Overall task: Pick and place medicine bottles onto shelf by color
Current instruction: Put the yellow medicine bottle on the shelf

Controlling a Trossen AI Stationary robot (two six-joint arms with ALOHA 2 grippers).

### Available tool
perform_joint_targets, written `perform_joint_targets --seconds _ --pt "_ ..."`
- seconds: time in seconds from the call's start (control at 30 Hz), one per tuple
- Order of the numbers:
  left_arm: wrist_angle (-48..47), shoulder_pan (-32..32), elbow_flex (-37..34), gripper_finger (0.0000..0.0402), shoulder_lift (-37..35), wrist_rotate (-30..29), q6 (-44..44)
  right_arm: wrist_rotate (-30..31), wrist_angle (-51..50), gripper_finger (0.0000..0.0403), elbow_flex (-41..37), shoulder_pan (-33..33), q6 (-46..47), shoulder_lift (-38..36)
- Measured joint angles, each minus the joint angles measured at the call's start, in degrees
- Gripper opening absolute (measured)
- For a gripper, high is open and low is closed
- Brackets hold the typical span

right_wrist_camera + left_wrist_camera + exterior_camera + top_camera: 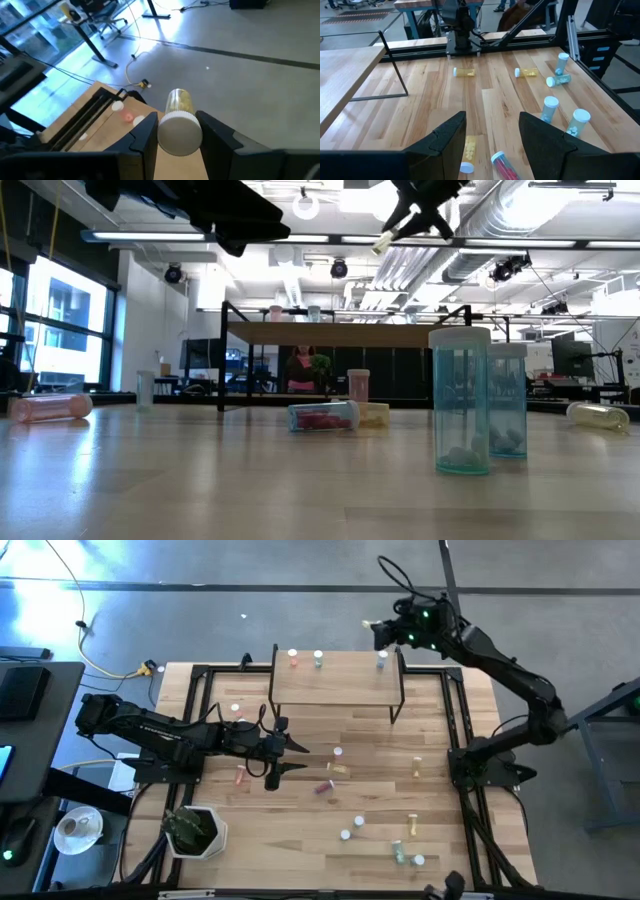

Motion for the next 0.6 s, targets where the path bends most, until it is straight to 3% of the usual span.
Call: perform_joint_targets --seconds 0.3,0.6 --pt "-0.2 0.0 0.0 0.0175 0.0 0.0 0.0 0.0 -20.9 0.011 18.9 -0.8 -2.2 14.5" --pt "-0.4 0.0 0.0 0.0175 0.0 0.0 0.0 -3.1 -29.9 0.011 28.9 0.1 -7.0 24.5"
